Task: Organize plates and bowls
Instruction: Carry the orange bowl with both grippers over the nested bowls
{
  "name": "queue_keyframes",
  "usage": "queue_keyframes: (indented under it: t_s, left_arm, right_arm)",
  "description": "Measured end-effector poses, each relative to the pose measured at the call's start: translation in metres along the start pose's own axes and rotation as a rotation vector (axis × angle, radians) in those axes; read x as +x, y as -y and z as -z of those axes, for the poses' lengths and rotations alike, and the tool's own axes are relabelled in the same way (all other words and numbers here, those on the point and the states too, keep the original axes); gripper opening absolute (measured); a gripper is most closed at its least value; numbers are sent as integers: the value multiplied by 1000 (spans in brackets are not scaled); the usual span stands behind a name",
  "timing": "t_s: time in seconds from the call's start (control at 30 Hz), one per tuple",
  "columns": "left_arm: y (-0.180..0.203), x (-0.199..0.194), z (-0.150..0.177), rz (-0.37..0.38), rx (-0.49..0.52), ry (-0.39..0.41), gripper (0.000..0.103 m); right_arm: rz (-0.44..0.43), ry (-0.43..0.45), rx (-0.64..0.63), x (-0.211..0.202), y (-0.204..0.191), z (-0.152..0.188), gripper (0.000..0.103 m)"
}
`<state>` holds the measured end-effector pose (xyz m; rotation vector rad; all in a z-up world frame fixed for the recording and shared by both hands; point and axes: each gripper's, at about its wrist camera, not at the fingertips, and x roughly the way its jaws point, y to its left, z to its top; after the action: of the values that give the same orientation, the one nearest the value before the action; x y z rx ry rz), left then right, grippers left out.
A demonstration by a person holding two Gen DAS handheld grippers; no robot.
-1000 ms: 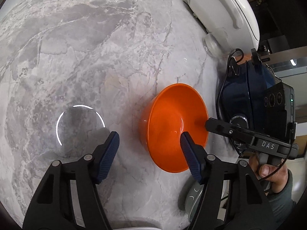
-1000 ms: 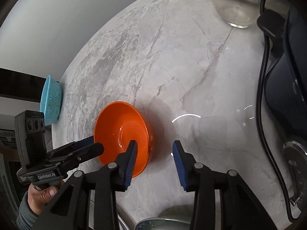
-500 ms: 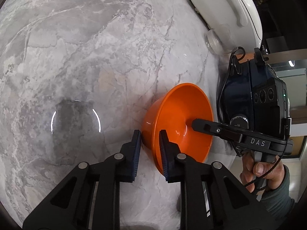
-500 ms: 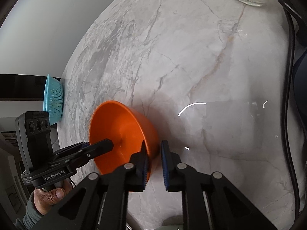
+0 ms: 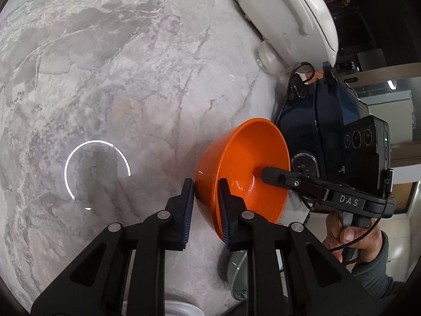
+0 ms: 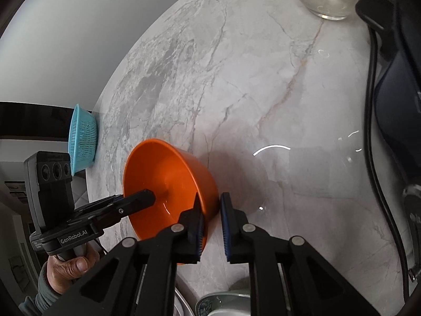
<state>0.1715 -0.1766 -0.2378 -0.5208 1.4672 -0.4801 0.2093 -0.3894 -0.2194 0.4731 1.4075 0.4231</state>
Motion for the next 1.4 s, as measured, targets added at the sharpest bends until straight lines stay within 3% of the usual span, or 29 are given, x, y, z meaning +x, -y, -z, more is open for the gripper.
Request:
queue_keyframes:
  t_s: [0.2,0.43,0.77,1.0,1.4]
  left_arm:
    - [49,-10,31,27,62,-15,17]
    - [98,0,88,31,134,-71,17]
    - [115,32,151,1,154,-143,17]
    - [108,48,163,-42,146,-147,17]
    - [101,62,154,-101,133,-128,17]
  right_arm:
    - [-3,50,-4,-47,0,38,14]
    - [16,83,15,-84,7,96,14]
    - [37,77,62,-90,35,165,14]
    - [46,68,69,-74,45,178,13]
    - [84,34,55,-58,56,168,12]
